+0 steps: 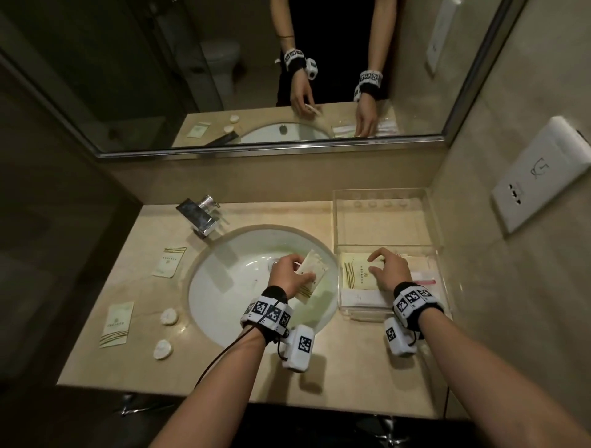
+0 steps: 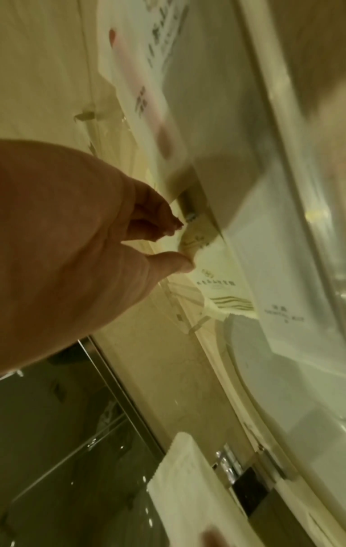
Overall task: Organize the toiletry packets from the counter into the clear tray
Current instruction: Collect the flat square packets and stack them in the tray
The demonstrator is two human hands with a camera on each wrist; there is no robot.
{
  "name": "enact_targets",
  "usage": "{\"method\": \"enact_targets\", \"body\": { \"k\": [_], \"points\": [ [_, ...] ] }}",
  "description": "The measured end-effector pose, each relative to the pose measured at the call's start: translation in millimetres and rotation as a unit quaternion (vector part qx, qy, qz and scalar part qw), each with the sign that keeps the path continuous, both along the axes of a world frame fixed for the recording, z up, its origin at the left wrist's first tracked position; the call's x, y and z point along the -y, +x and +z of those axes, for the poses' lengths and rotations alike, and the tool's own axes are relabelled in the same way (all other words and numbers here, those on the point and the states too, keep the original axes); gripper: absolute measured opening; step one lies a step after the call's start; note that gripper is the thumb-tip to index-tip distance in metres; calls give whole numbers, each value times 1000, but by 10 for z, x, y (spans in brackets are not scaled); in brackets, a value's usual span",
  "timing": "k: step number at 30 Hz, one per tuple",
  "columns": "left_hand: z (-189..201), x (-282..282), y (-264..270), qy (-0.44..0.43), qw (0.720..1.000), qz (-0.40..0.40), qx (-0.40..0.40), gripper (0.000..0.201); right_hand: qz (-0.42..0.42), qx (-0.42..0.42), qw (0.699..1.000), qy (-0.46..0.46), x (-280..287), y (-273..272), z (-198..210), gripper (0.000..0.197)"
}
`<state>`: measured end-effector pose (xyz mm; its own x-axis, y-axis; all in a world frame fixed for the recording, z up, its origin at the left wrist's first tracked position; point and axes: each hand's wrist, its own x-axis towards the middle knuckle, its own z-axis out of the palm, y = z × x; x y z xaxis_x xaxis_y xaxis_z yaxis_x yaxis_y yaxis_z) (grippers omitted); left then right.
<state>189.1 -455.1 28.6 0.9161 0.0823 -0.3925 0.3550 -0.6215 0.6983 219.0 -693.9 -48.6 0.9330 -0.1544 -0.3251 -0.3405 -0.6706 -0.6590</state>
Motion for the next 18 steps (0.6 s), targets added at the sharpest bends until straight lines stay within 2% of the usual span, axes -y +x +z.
{"method": "enact_targets", "body": {
  "k": [8,18],
  "points": [
    [-51,-24,18,8,1000,9,4,31,62,40,996,-41,29,16,-119,13],
    [-153,128,178,-8,1000,-22,1,31,78,76,990,-93,18,-66,-134,19]
  ]
}}
